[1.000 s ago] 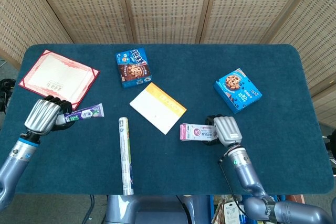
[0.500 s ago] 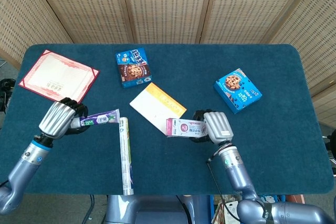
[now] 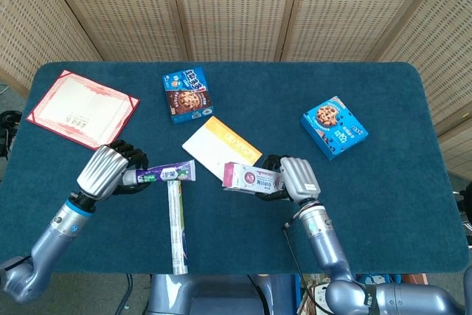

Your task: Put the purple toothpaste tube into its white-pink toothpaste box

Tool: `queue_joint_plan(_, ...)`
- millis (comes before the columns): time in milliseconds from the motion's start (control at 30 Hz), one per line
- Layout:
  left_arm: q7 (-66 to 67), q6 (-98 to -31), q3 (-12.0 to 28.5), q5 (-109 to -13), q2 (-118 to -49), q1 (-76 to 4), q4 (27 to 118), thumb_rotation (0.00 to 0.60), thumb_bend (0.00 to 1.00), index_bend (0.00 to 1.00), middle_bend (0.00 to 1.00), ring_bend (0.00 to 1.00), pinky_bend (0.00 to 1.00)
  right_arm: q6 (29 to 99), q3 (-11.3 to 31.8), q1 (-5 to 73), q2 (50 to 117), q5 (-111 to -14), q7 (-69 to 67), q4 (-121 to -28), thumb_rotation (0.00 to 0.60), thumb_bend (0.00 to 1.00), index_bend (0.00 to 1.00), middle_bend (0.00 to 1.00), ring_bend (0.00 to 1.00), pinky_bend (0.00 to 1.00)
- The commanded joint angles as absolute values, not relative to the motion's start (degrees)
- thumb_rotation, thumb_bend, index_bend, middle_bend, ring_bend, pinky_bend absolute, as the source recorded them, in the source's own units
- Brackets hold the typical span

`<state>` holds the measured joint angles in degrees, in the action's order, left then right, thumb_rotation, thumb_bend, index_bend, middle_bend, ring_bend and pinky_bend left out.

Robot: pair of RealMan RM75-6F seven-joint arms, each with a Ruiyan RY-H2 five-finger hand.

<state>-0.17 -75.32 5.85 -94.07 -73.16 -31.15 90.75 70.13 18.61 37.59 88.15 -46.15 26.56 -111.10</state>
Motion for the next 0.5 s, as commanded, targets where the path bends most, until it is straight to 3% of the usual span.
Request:
queue_joint_plan(33,-0.24,-74.31,6.34,-93.03,-73.01,-31.65,92.12,0.6,0.36,0.88,0.68,0.54,0.46,70.28,18.53,37.64,88.14,-46.04,26.4,-111.13,0.6,0.0,0.58,0.51,0.41,0.5)
queue_joint_plan(500,4.15,-67.58,8.76,-83.08,-69.6,-32.92,100.04,0.6,0.36,0.88,0.69,0.54,0.46,70.12,20.17,38.28,87.4,-42.29,23.73,-112.44,0.6,0.0,0.58,0.51,0.41,0.5)
